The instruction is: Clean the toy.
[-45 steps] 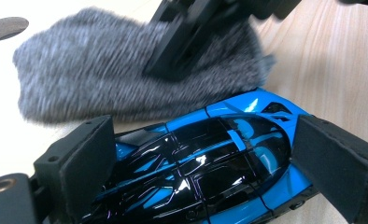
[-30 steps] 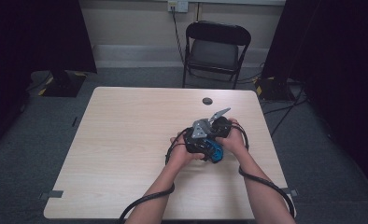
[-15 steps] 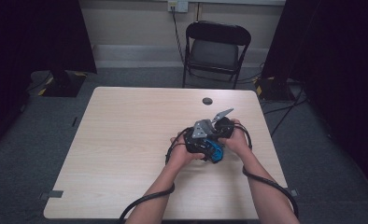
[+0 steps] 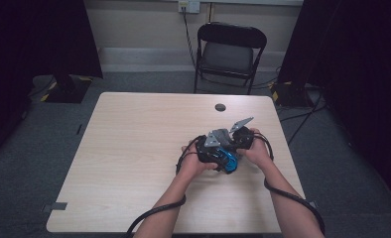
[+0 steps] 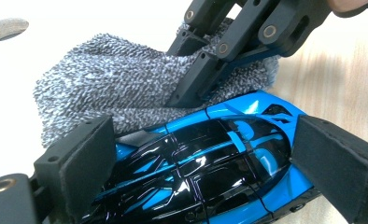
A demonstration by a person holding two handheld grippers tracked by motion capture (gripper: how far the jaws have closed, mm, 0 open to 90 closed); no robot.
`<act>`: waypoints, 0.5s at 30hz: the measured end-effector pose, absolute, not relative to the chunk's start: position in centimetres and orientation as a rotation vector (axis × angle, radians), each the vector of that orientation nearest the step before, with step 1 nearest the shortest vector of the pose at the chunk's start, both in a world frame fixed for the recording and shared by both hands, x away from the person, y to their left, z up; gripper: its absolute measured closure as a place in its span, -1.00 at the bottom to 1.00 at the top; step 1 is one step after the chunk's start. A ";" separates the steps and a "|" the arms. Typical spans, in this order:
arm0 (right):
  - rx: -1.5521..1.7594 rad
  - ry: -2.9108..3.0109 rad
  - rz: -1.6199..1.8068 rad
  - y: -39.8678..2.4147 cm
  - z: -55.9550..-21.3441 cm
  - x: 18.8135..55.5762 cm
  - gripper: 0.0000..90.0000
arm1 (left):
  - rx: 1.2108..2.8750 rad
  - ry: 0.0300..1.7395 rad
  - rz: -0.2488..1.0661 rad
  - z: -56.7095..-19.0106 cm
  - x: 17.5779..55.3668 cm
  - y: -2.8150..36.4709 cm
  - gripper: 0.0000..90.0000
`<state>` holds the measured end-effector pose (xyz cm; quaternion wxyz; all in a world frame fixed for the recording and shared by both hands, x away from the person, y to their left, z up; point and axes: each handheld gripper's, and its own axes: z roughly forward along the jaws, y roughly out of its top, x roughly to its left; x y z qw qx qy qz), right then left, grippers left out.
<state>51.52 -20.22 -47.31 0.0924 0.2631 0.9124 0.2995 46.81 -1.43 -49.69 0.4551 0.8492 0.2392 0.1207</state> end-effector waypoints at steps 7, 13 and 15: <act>0.783 2.716 0.891 -20.9 -47.3 51.2 0.68 | 2.094 0.585 0.300 -49.7 46.8 -1.5 -0.86; 0.786 2.720 0.901 -21.7 -47.3 50.9 0.68 | 2.088 0.585 0.302 -49.8 46.7 -1.5 -0.86; 0.789 2.719 0.900 -21.9 -47.3 50.8 0.68 | 2.090 0.584 0.303 -49.7 46.8 -1.5 -0.86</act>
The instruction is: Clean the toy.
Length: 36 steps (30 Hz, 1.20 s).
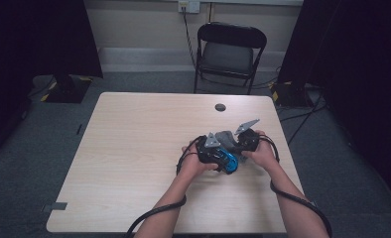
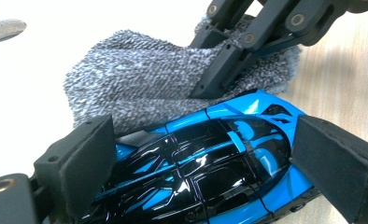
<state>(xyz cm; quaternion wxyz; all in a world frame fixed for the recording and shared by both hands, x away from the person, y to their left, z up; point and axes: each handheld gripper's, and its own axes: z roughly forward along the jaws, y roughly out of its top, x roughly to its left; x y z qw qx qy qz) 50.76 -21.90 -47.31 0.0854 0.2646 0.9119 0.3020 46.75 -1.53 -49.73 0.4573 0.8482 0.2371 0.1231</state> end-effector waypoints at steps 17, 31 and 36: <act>0.865 2.685 0.936 -24.2 -47.4 49.0 0.67 | 2.094 0.589 0.304 -49.7 46.6 -1.6 -0.86; 0.905 2.663 0.950 -25.8 -47.5 47.1 0.67 | 2.092 0.587 0.305 -49.7 46.6 -1.6 -0.86; 0.923 2.655 0.958 -26.3 -47.5 46.5 0.67 | 2.093 0.588 0.306 -49.7 46.6 -1.6 -0.86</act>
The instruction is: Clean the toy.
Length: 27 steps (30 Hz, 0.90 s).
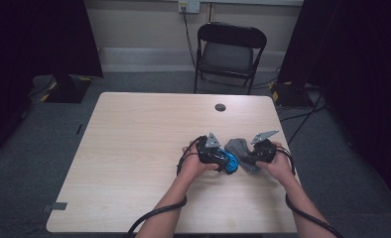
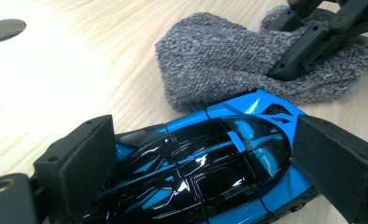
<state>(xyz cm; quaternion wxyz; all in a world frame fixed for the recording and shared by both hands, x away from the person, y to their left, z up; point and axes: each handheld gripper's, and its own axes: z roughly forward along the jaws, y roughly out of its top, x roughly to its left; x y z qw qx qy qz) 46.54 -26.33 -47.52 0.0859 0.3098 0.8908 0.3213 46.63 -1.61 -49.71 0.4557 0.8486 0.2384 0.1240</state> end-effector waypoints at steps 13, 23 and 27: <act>0.945 2.646 0.985 -27.6 -47.6 44.7 0.66 | 2.093 0.590 0.308 -49.7 46.6 -1.7 -0.86; 0.923 2.656 1.002 -28.2 -47.7 43.3 0.64 | 2.094 0.591 0.308 -49.7 46.6 -1.7 -0.86; 0.922 2.658 1.009 -28.5 -47.7 42.7 0.64 | 2.096 0.590 0.306 -49.7 46.6 -1.7 -0.86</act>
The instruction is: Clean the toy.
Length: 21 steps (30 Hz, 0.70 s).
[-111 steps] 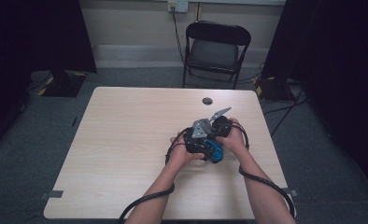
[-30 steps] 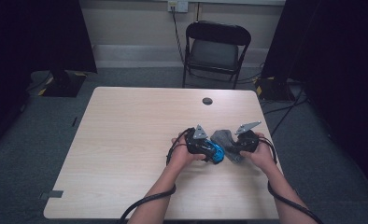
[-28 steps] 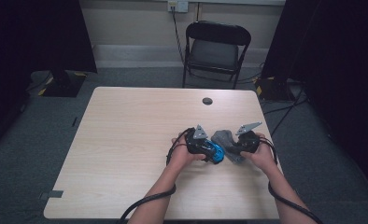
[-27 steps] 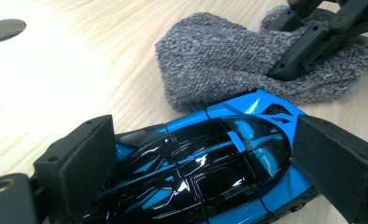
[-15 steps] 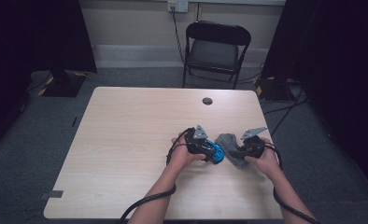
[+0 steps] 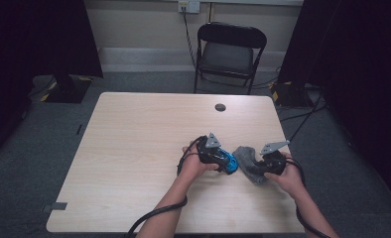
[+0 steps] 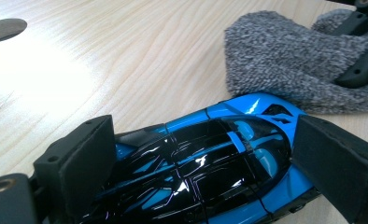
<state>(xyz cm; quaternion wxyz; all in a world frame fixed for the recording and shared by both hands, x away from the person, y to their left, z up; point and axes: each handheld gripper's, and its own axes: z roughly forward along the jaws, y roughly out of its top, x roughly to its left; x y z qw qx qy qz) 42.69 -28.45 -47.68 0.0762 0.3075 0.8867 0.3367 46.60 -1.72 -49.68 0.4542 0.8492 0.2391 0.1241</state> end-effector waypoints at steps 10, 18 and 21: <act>0.992 2.651 1.026 -29.6 -47.5 41.5 0.63 | 2.119 0.572 0.288 -49.5 46.6 -2.0 -0.86; 1.022 2.627 0.993 -30.6 -46.8 41.0 0.63 | 2.170 0.588 0.277 -48.9 46.7 -2.1 -0.85; 1.037 2.592 1.011 -31.2 -46.2 41.1 0.64 | 2.180 0.583 0.270 -48.4 46.8 -1.9 -0.73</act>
